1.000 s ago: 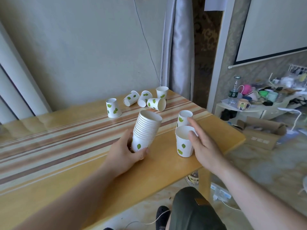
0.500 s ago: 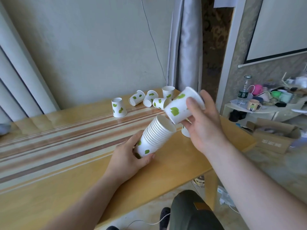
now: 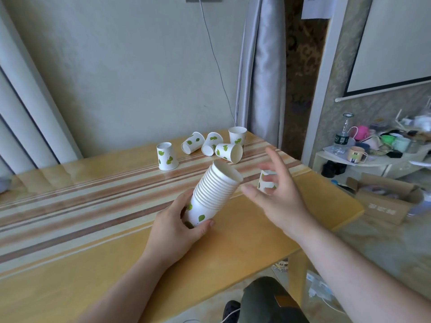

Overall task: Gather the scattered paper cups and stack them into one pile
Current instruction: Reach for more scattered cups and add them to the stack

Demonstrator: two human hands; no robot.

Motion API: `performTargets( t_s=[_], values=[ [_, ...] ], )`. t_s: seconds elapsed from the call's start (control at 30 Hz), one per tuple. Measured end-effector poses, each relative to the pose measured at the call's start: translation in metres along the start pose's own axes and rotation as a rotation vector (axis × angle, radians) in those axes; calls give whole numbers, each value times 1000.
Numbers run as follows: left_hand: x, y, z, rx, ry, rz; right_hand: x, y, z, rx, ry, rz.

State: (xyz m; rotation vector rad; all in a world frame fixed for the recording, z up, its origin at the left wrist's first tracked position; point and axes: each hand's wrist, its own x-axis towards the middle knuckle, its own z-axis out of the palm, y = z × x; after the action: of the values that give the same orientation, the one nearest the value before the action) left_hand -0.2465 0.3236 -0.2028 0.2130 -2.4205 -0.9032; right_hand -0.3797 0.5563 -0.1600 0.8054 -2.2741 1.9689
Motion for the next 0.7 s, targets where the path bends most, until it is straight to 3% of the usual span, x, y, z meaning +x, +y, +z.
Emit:
performTargets(
  t_s=[0.07, 0.13, 0.3, 0.47, 0.53, 0.6, 0.7],
  values=[
    [2, -2, 1, -3, 26, -25, 16, 13, -14, -116, 180, 34],
    [4, -4, 2, 2, 49, -55, 36, 24, -23, -247, 238, 142],
    [5, -6, 2, -2, 94, -89, 57, 46, -18, -499, 64, 225],
    [5, -7, 0, -20, 113, -133, 56, 50, -4, -241, 173, 203],
    [6, -7, 1, -35, 112, -147, 54, 53, 3, -197, 143, 195],
    [6, -8, 0, -45, 113, -159, 51, 58, 6, -278, 45, 174],
    [6, -8, 0, -47, 113, -164, 51, 55, 5, -632, -72, 80]
  ],
)
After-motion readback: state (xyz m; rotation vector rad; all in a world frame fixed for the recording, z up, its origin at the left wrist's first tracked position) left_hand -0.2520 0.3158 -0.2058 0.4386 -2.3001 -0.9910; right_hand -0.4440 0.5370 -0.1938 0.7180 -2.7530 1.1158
